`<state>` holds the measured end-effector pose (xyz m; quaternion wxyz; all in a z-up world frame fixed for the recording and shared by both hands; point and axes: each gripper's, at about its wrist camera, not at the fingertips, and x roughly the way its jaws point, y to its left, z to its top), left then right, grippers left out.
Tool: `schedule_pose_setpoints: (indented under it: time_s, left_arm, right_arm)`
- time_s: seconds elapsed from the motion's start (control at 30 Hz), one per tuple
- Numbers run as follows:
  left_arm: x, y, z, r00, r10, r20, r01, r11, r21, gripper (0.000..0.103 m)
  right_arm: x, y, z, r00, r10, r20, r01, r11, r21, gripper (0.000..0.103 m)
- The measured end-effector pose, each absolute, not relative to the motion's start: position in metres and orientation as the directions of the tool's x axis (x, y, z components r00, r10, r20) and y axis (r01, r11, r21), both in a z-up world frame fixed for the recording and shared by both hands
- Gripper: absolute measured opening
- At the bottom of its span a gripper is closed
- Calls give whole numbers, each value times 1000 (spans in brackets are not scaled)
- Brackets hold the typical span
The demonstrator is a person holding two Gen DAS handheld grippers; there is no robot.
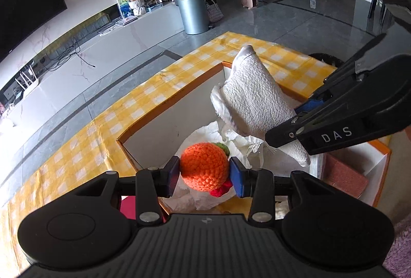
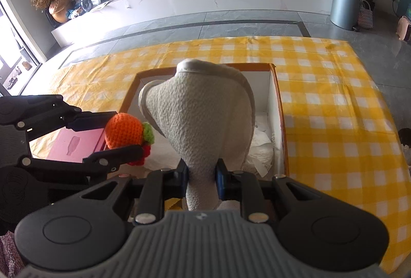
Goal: Organize soft objects
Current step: 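Carry the pad and crocheted fruit into the orange box and release both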
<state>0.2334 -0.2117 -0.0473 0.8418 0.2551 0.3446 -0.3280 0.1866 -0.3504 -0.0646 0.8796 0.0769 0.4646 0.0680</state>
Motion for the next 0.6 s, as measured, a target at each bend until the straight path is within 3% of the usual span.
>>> schedule_pose_setpoints:
  time_s: [0.3, 0.43, 0.53, 0.6]
  left_arm:
    - [230, -228, -78, 524, -342, -780, 778, 565, 276, 48]
    - [230, -229, -82, 511, -329, -794, 782, 561, 272, 48]
    - [230, -225, -79, 512, -335, -791, 785, 555, 273, 52]
    - [226, -223, -74, 517, -346, -783, 789, 547, 279, 63]
  right_arm:
    - [205, -354, -102, 493, 214, -844, -53, 975, 216, 20]
    - [205, -351, -108, 480, 224, -848, -61, 973, 223, 28]
    - [202, -349, -104, 478, 219, -851, -62, 974, 217, 32]
    - [201, -350, -97, 483, 218, -848, -55, 974, 219, 35]
